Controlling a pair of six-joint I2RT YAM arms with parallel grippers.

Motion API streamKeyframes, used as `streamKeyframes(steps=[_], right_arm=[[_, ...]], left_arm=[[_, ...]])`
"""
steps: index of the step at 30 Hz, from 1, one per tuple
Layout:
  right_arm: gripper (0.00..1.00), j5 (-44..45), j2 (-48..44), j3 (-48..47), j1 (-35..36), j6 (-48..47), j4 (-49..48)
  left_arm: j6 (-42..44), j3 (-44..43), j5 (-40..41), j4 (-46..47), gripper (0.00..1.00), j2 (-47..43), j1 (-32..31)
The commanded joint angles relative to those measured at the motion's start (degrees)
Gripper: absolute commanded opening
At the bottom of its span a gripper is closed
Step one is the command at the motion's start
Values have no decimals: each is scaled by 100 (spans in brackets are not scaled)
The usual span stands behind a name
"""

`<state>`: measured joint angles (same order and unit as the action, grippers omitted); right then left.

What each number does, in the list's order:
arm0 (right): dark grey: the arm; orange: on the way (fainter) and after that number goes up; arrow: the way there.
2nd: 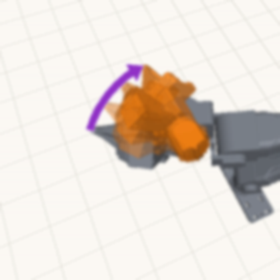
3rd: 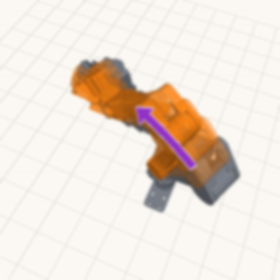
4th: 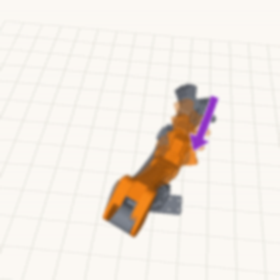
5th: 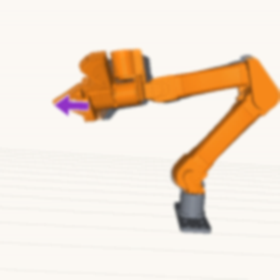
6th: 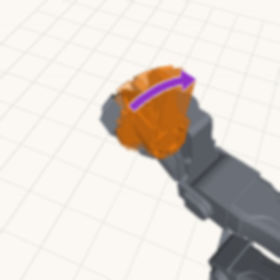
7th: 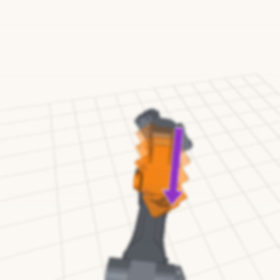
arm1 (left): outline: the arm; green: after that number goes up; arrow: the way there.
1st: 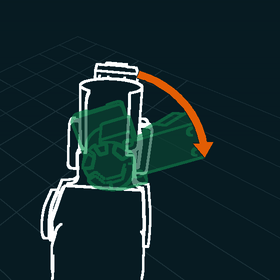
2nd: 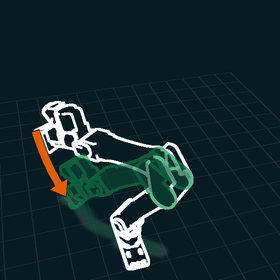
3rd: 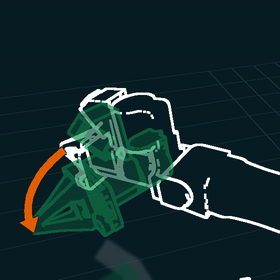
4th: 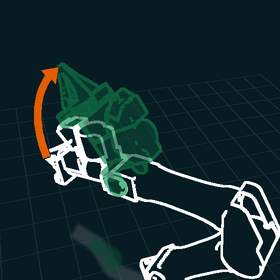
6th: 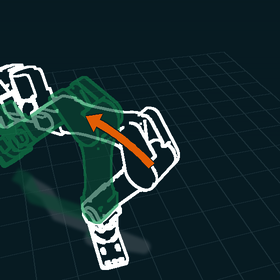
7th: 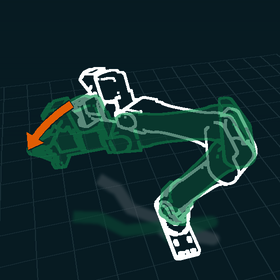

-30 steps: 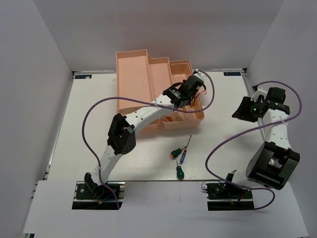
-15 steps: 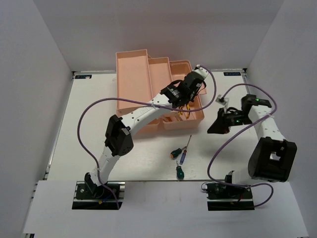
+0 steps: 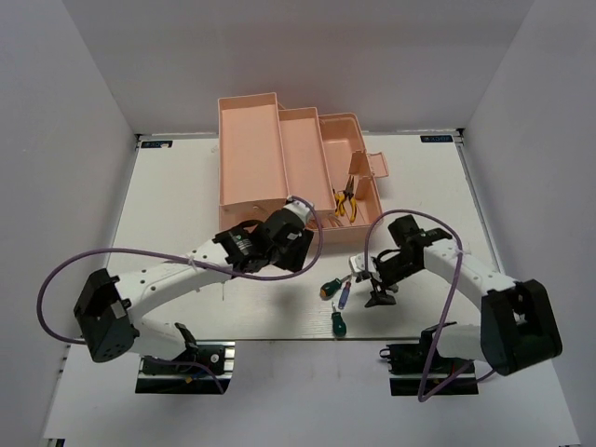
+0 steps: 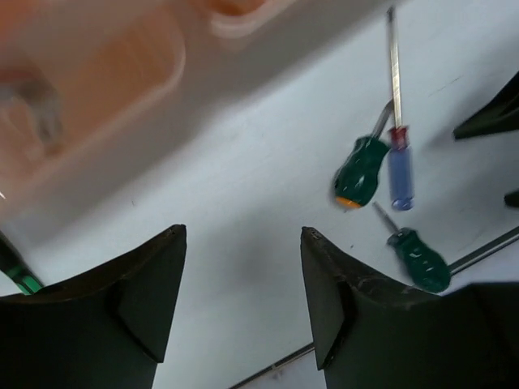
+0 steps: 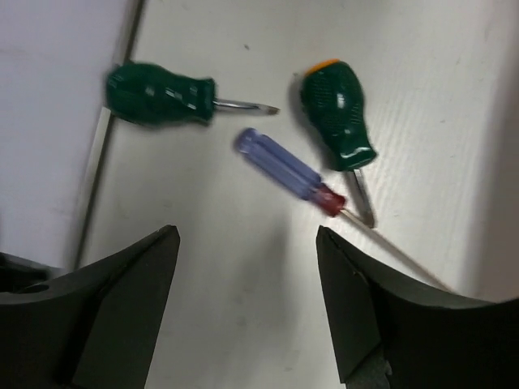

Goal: Sort the tools into containers

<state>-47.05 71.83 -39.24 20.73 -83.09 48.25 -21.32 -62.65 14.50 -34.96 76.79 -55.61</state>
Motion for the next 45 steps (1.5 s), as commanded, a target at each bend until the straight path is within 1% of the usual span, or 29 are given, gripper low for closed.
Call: streamKeyframes(steps=[1, 2, 3, 4, 5, 7, 8, 11, 12, 13, 14, 19, 20, 21, 22, 24, 28, 29, 35, 39, 41, 45], right_arm=[[74, 389, 243, -57, 194, -753, -1130], [74, 450, 348, -66, 229, -857, -1308], [74, 451, 471, -92, 299, -1119, -1292], [74, 494, 533, -223, 387, -1174, -1327], [74, 547, 664, -276, 431, -1227, -1301], [71, 556, 867, -495, 554, -1604, -1091], [71, 591, 981, -549, 590, -1683, -1072], [64, 591, 1122, -812, 695, -1798, -871], [64, 591, 1209, -830, 748, -1964, -774], [59, 609, 1254, -891, 766, -2009, -547], [58, 609, 1254, -892, 783, -2140, -492], [50, 495, 1123, -839, 827, -2141, -440], [48, 469, 1122, -831, 827, -2211, -378], [46, 460, 1122, -822, 836, -2272, -99], [46, 477, 1131, -822, 845, -2499, -18], [45, 495, 1140, -734, 906, -2589, 53], [45, 591, 1201, -620, 1012, -2309, -411], [44, 670, 1236, -646, 1029, -2160, -456], [44, 898, 1553, -751, 1196, -2027, -720], [39, 987, 1798, -865, 1293, -2123, -580], [39, 1101, 1852, -813, 1328, -2159, -615], [31, 1250, 1949, -716, 1390, -2115, -668]], left_arm=[[-715, 332, -89, 174, 69, -24, -37], [-768, 394, -88, 174, 70, -24, -37], [-820, 533, -88, 174, 70, -85, -37], [-908, 604, -88, 174, 70, -155, -37], [-909, 675, -88, 174, 70, -208, -37], [-1110, 859, -26, 174, 70, -401, -37], [-1163, 938, 122, 104, 70, -472, -37], [-1418, 1070, 394, -142, 70, -797, -37], [-1497, 1071, 465, -230, 70, -876, -37], [-1628, 1141, 527, -291, 70, -1033, -37], [-1630, 1220, 580, -362, 70, -1035, -37], [-1841, 1448, 633, -415, 72, -1395, 16], [-1919, 1527, 633, -415, 72, -1456, 16], [-1920, 1528, 633, -415, 72, -1457, 16], [-1981, 1598, 572, -415, 72, -1509, 16], [-1981, 1598, 571, -415, 72, -1510, 16], [-1981, 1598, 571, -415, 72, -1510, 16], [-1981, 1598, 571, -415, 72, -1510, 16], [-1981, 1598, 457, -310, 72, -1571, 16], [-1929, 1598, 457, -310, 72, -1633, 16], [-1928, 1598, 457, -310, 72, -1685, 16], [-1928, 1598, 404, -310, 72, -1580, 16]])
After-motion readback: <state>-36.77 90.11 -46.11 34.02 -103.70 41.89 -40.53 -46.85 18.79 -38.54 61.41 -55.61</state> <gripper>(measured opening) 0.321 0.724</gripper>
